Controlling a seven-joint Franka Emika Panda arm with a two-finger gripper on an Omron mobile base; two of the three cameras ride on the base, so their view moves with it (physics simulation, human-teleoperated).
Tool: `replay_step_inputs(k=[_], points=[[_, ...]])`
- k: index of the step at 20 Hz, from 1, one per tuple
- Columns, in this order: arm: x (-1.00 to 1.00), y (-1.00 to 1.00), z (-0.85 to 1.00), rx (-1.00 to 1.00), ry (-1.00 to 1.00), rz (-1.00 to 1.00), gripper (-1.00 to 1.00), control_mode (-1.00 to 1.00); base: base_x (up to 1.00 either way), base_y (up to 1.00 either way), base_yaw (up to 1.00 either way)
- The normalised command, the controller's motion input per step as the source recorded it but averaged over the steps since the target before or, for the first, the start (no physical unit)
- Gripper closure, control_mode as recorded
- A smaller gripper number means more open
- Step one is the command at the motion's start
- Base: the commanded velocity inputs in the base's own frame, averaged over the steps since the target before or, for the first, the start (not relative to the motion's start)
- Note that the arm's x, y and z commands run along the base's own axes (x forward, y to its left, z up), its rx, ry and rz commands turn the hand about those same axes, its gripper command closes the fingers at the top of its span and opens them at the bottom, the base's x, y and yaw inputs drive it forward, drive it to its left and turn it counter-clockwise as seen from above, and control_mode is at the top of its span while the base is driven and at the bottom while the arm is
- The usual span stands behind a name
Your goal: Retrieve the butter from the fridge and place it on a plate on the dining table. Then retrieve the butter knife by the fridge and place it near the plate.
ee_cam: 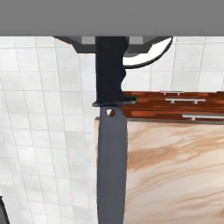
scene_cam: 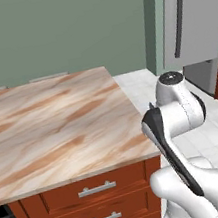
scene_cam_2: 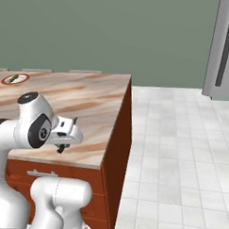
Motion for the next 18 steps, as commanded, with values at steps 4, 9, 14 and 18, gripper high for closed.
replay_step_inputs(k=[4, 9, 14, 18], points=[[-0.3, 0.0, 1.0, 0.03, 0.3, 0.0, 1.0, -1.0, 0.0, 0.0, 0.0], [-0.35, 0.0, 0.59, 0.02, 0.23, 0.0, 1.0, -1.0, 0.0, 0.0, 0.0], [-0.43, 0.0, -0.15, 0.11, -0.01, 0.0, 1.0, -1.0, 0.0, 0.0, 0.0], [-0.36, -0.11, -0.15, 0.08, -0.15, 0.0, 1.0, -1.0, 0.0, 0.0, 0.0]])
